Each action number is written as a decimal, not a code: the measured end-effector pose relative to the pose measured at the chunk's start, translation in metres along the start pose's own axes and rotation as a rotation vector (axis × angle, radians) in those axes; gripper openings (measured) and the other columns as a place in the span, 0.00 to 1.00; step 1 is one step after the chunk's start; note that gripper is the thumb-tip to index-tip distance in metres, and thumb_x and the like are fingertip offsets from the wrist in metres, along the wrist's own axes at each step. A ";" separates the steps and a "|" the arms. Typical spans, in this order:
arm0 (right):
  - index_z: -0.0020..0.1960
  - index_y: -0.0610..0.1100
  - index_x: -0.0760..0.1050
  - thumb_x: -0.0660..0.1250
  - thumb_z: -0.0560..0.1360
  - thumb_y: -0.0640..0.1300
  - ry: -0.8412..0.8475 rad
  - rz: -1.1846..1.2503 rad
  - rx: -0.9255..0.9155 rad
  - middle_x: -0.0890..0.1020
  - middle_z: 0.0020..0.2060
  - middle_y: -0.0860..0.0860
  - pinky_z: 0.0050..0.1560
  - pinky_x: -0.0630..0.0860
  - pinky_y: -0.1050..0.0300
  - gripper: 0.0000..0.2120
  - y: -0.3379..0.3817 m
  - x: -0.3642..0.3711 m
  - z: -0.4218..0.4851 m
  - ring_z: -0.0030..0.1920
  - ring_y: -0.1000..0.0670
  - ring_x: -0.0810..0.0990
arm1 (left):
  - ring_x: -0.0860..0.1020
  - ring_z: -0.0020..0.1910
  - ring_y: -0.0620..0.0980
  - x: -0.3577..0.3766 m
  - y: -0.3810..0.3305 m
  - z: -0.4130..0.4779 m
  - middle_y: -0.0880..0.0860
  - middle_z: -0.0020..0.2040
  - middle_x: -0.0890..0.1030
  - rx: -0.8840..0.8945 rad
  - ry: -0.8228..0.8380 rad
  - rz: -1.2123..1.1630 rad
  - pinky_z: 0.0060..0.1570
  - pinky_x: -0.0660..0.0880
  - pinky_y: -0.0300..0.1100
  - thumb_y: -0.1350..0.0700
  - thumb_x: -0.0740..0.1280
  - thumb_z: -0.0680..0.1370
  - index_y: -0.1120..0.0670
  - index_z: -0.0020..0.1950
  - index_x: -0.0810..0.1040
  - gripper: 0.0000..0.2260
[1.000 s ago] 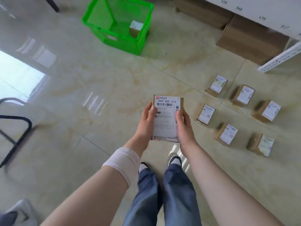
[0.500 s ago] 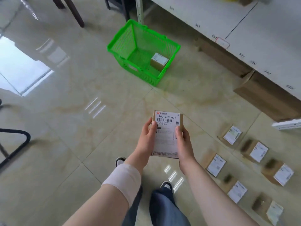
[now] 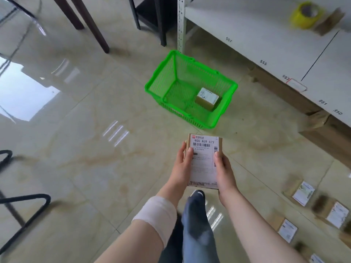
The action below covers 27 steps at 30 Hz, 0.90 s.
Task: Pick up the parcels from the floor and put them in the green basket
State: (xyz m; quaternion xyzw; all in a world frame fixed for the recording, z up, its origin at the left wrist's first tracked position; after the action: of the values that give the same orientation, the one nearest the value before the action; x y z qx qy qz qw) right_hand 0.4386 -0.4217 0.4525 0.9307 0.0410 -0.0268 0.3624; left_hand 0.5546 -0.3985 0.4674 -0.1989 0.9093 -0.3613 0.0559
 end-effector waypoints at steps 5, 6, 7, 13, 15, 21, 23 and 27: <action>0.64 0.46 0.71 0.62 0.70 0.62 -0.059 0.036 0.034 0.82 0.55 0.44 0.56 0.78 0.43 0.28 0.039 0.016 0.051 0.52 0.44 0.82 | 0.72 0.67 0.51 0.012 -0.046 0.058 0.53 0.70 0.71 -0.025 0.050 0.053 0.69 0.67 0.45 0.49 0.55 0.81 0.50 0.75 0.58 0.23; 0.64 0.46 0.71 0.62 0.70 0.62 -0.072 0.049 0.038 0.82 0.55 0.44 0.56 0.78 0.43 0.28 0.046 0.020 0.065 0.52 0.44 0.82 | 0.72 0.67 0.50 0.015 -0.055 0.074 0.53 0.71 0.71 -0.029 0.049 0.054 0.70 0.66 0.46 0.49 0.56 0.81 0.50 0.75 0.59 0.23; 0.64 0.46 0.71 0.61 0.69 0.62 -0.084 0.062 0.039 0.82 0.56 0.44 0.56 0.77 0.44 0.28 0.053 0.024 0.081 0.52 0.45 0.82 | 0.71 0.68 0.50 0.018 -0.065 0.091 0.52 0.71 0.70 -0.027 0.051 0.065 0.70 0.65 0.47 0.49 0.56 0.80 0.50 0.75 0.59 0.23; 0.65 0.48 0.71 0.61 0.67 0.64 -0.107 0.105 0.058 0.81 0.56 0.47 0.57 0.77 0.42 0.32 0.088 0.045 0.185 0.54 0.46 0.81 | 0.71 0.66 0.47 0.035 -0.100 0.203 0.51 0.70 0.70 -0.045 0.112 0.095 0.67 0.65 0.40 0.49 0.58 0.80 0.50 0.75 0.60 0.24; 0.65 0.48 0.71 0.61 0.71 0.63 -0.106 0.102 0.052 0.82 0.56 0.47 0.56 0.78 0.44 0.27 0.102 0.052 0.210 0.53 0.46 0.81 | 0.71 0.67 0.48 0.037 -0.110 0.230 0.52 0.71 0.70 -0.066 0.132 0.063 0.69 0.65 0.44 0.46 0.61 0.77 0.50 0.75 0.58 0.28; 0.65 0.48 0.71 0.61 0.75 0.58 -0.195 0.171 0.079 0.81 0.54 0.48 0.53 0.77 0.48 0.22 0.124 0.068 0.269 0.51 0.47 0.81 | 0.70 0.68 0.46 0.037 -0.133 0.299 0.48 0.72 0.68 -0.117 0.224 0.122 0.70 0.65 0.44 0.41 0.64 0.68 0.49 0.76 0.56 0.39; 0.65 0.46 0.71 0.61 0.76 0.57 -0.237 0.196 0.065 0.81 0.54 0.46 0.54 0.76 0.47 0.22 0.118 0.071 0.308 0.51 0.47 0.81 | 0.71 0.64 0.44 0.041 -0.124 0.341 0.49 0.70 0.69 -0.099 0.298 0.178 0.62 0.71 0.36 0.47 0.66 0.73 0.51 0.76 0.55 0.35; 0.66 0.46 0.69 0.63 0.74 0.58 -0.253 0.310 0.099 0.80 0.59 0.44 0.56 0.77 0.44 0.25 0.087 0.083 0.384 0.55 0.43 0.80 | 0.76 0.56 0.48 0.043 -0.103 0.421 0.52 0.61 0.75 -0.129 0.313 0.261 0.45 0.76 0.30 0.47 0.69 0.72 0.49 0.75 0.60 0.33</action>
State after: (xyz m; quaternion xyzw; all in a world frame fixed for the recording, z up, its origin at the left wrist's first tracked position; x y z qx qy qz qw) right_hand 0.5223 -0.7407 0.2223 0.9318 -0.1499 -0.0895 0.3182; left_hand 0.6516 -0.7509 0.2307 -0.0240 0.9462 -0.3185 -0.0527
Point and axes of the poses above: each hand's wrist, its own z-axis towards the middle knuckle, its own x-axis out of the palm, y = z × x, the point moved 3 cm from there along z, towards the middle knuckle
